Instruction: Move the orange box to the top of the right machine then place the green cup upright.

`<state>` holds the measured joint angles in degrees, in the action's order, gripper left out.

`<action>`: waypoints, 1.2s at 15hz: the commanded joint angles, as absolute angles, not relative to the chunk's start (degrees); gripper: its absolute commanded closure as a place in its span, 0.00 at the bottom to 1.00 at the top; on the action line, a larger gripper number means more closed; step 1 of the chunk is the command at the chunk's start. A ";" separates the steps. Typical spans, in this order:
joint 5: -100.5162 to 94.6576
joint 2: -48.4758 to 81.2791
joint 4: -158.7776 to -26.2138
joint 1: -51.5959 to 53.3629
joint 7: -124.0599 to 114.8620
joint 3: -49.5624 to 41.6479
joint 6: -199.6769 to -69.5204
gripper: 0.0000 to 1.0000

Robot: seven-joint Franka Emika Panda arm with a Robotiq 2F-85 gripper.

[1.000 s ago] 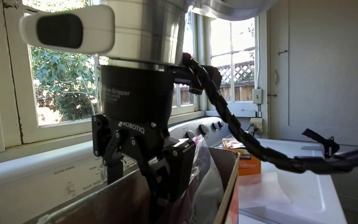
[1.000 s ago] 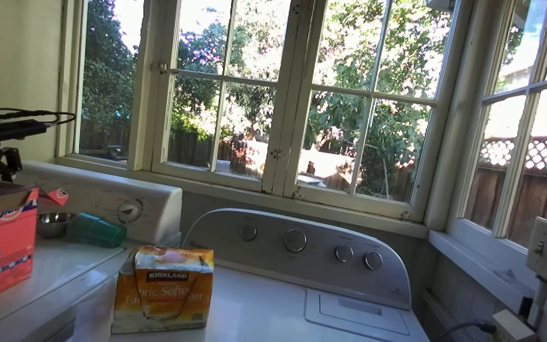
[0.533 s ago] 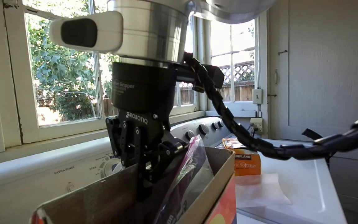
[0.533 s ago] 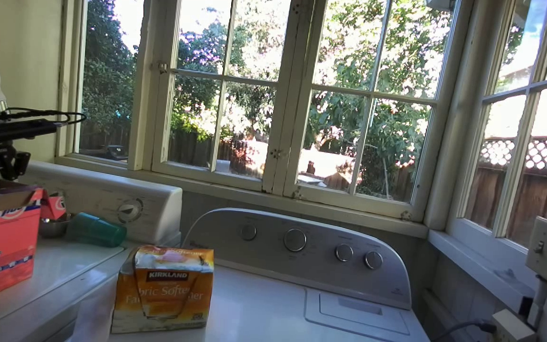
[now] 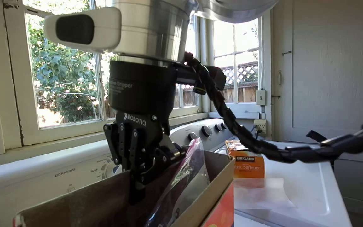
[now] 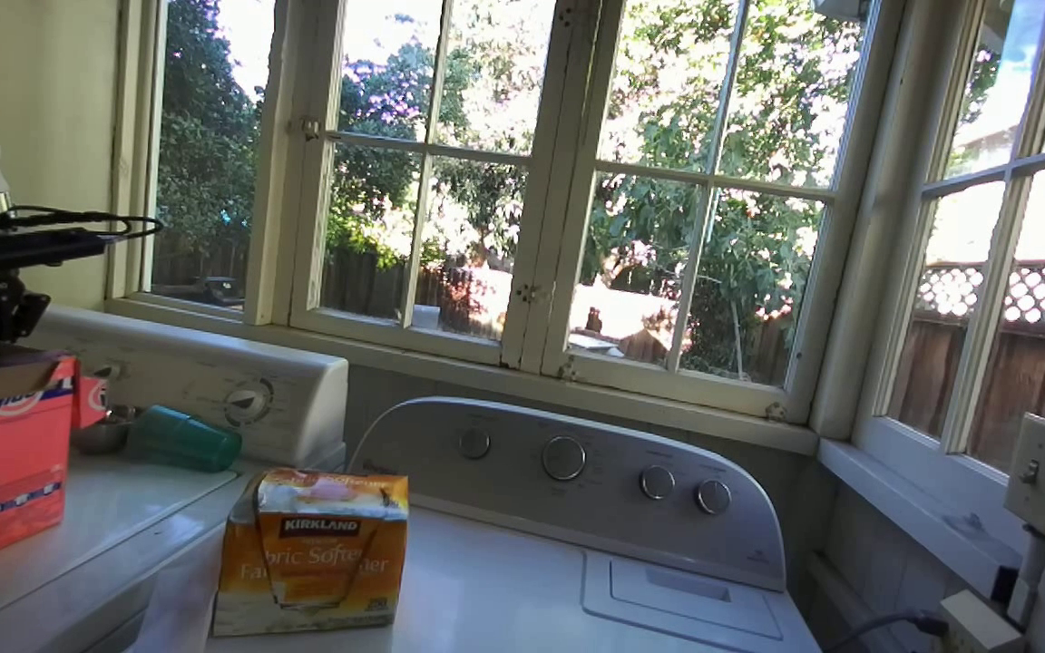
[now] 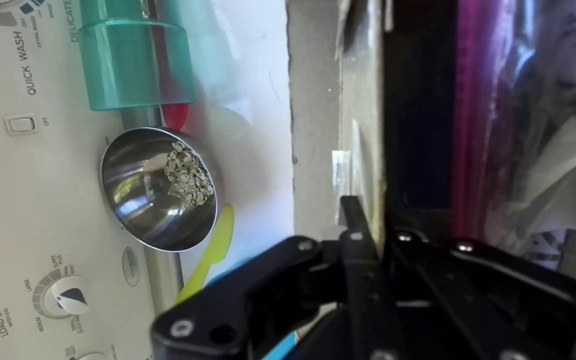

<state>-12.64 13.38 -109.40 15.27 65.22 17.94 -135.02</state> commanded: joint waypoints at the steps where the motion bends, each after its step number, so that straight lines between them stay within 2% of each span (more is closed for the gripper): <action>1: -9.05 14.29 -108.59 14.76 69.81 19.05 -134.16 0.99; 18: -6.84 -5.10 -122.77 12.29 65.50 14.19 -135.36 0.99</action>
